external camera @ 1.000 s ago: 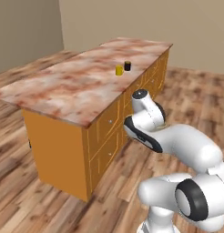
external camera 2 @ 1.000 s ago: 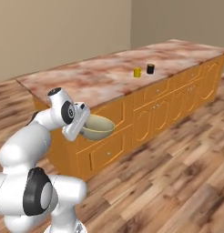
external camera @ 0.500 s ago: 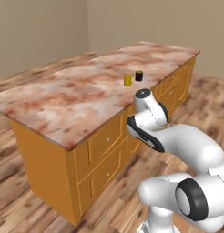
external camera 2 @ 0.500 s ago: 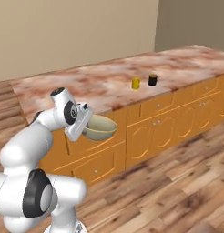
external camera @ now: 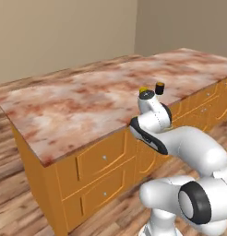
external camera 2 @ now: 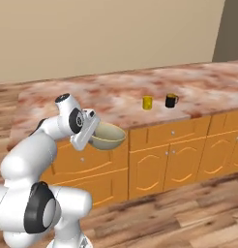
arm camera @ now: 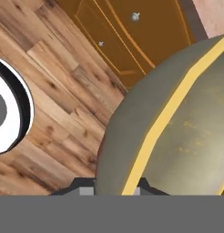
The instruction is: Clear the mugs and bowl far away from the sink.
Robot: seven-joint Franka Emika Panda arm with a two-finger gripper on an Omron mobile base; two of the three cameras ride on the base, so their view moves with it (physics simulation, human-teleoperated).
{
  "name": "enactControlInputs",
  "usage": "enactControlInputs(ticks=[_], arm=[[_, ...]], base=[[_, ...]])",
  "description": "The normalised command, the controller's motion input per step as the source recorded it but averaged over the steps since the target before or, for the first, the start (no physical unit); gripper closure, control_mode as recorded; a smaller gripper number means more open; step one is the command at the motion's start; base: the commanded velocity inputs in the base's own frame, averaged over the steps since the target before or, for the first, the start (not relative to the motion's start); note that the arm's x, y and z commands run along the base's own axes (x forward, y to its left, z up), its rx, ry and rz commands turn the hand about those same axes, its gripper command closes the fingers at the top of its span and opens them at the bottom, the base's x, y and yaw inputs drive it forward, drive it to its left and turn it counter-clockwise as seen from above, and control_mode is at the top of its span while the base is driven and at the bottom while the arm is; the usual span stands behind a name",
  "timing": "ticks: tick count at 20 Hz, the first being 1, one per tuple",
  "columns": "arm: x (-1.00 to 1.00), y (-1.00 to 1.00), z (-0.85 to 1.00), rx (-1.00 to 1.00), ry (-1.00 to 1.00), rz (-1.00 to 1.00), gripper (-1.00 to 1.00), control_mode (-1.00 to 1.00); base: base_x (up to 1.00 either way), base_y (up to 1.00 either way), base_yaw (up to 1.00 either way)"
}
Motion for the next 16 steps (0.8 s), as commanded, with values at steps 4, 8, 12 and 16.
enactControlInputs(ticks=[4, 8, 12, 16], arm=[[0.00, 0.00, 0.00, 0.00, 0.00, 0.00, 1.00, 1.00], [0.00, 0.00, 0.00, 0.00, 0.00, 0.00, 1.00, 1.00], [0.00, 0.00, 0.00, 0.00, 0.00, 0.00, 1.00, 1.00], [0.00, 0.00, 0.00, 0.00, 0.00, 0.00, 1.00, 1.00]], base=[[0.19, -1.00, 0.43], [0.26, -1.00, 0.43], [0.22, -0.80, 0.50], [0.00, 0.03, 0.29]])
